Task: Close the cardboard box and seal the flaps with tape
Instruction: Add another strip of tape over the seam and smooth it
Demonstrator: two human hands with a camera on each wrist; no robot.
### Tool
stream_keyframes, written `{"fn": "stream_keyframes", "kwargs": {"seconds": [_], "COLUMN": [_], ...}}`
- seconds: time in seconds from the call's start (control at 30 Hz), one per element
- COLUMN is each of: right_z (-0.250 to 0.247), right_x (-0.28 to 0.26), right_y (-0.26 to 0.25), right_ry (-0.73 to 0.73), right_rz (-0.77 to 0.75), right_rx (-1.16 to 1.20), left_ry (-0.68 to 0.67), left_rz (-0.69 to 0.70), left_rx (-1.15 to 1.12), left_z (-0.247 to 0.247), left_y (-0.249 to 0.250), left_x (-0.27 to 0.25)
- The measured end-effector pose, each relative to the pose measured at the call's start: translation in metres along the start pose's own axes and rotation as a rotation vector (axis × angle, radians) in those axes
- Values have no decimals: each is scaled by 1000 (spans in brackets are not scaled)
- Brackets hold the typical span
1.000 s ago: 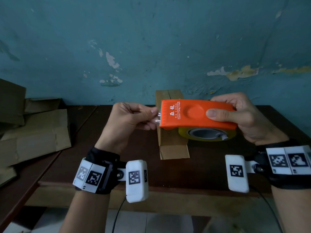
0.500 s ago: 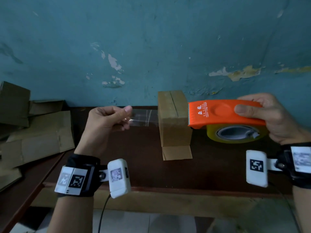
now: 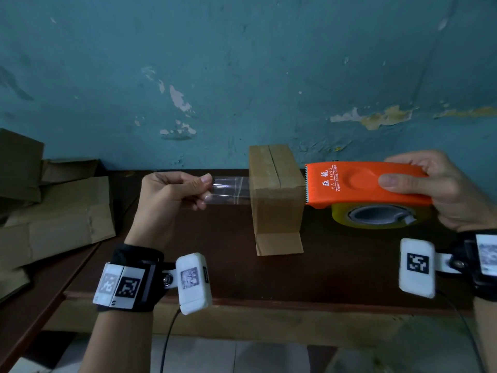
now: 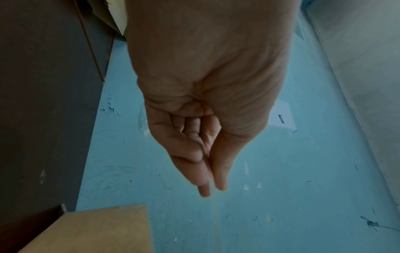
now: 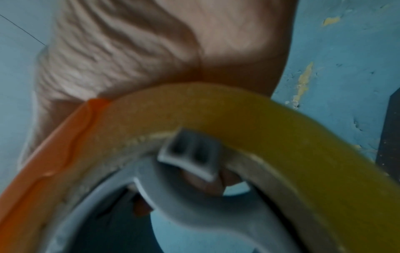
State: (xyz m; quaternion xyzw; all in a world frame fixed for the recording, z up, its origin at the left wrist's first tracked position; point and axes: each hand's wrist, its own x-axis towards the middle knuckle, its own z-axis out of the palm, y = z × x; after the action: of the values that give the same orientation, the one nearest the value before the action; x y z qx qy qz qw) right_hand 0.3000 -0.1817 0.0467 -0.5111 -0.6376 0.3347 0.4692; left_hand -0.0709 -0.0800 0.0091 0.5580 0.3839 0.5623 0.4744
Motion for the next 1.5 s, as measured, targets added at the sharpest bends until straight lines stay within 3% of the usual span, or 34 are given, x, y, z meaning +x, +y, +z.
{"fn": "stream_keyframes", "kwargs": {"seconds": [0.4,0.53,0.73,0.97,1.1,1.5], "right_z": [-8,-17,-30,-27,-25,-14], "right_x": [-4,-8,-18,-16,-15,-3], "right_y": [15,21,18,4,-3,-11], "right_ry": [13,43,90,-3,15,242], "right_rz": [68,79,47,80,91,261], "right_rx": [63,59,19,-206,-344,-682], "left_ry": [-16,65,-25,-1,-28,-207], "left_rz": [-22,-41,42,58,96,209], "left_rx": [-15,-41,18,45,50,28], "left_z": [11,0,-4,0,12,67], "left_y": [-9,-9,-8,-2,11,39], "left_x": [-5,1,4,1,-4,-27]}}
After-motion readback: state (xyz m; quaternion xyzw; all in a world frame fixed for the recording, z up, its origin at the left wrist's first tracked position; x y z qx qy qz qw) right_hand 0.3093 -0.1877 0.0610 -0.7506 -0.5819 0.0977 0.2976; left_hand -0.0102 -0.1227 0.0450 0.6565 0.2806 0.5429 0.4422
